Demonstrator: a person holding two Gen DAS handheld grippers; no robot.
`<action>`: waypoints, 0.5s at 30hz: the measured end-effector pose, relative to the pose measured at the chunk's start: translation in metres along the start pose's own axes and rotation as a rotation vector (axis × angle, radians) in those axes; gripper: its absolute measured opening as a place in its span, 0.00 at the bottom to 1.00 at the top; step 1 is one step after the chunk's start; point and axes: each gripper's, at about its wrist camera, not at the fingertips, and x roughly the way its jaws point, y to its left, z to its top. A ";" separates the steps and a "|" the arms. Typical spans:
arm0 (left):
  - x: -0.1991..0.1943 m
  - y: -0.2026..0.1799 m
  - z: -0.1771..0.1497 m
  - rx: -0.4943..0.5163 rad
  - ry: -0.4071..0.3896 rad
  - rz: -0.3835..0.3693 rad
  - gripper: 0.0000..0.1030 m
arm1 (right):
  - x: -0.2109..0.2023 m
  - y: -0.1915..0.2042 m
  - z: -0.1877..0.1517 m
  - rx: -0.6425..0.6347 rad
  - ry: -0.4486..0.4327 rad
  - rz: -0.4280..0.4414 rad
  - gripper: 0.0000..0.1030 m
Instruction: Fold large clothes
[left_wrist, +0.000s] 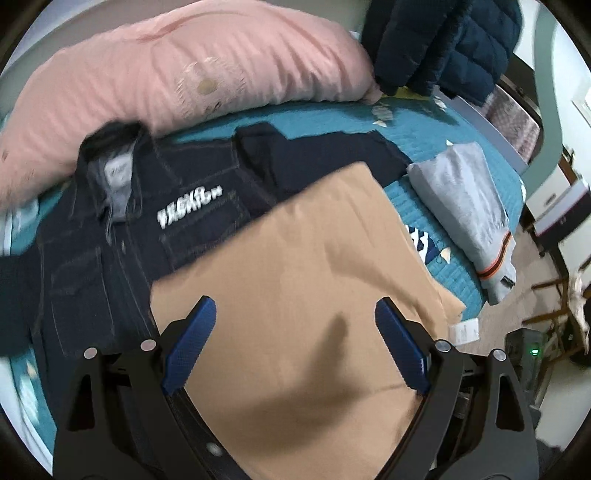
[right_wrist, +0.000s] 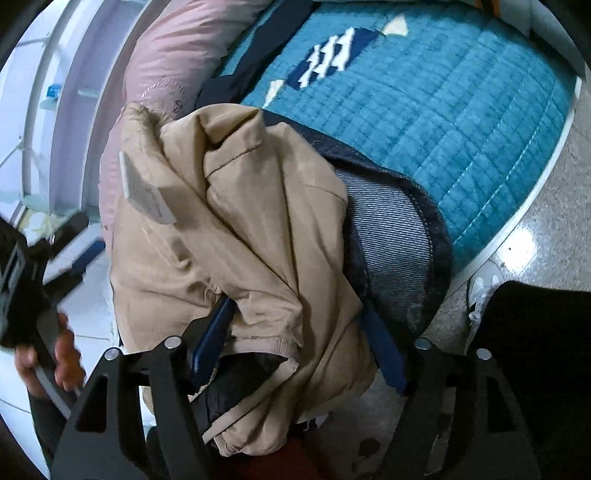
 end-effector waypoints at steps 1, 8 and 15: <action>0.003 0.002 0.006 0.025 0.006 0.006 0.86 | -0.002 0.003 -0.001 -0.014 -0.001 0.007 0.47; 0.043 0.024 0.052 0.138 0.132 -0.034 0.86 | -0.008 0.014 -0.005 -0.066 -0.012 -0.015 0.35; 0.115 0.019 0.077 0.258 0.380 -0.188 0.86 | -0.003 0.017 -0.005 -0.067 -0.002 -0.060 0.37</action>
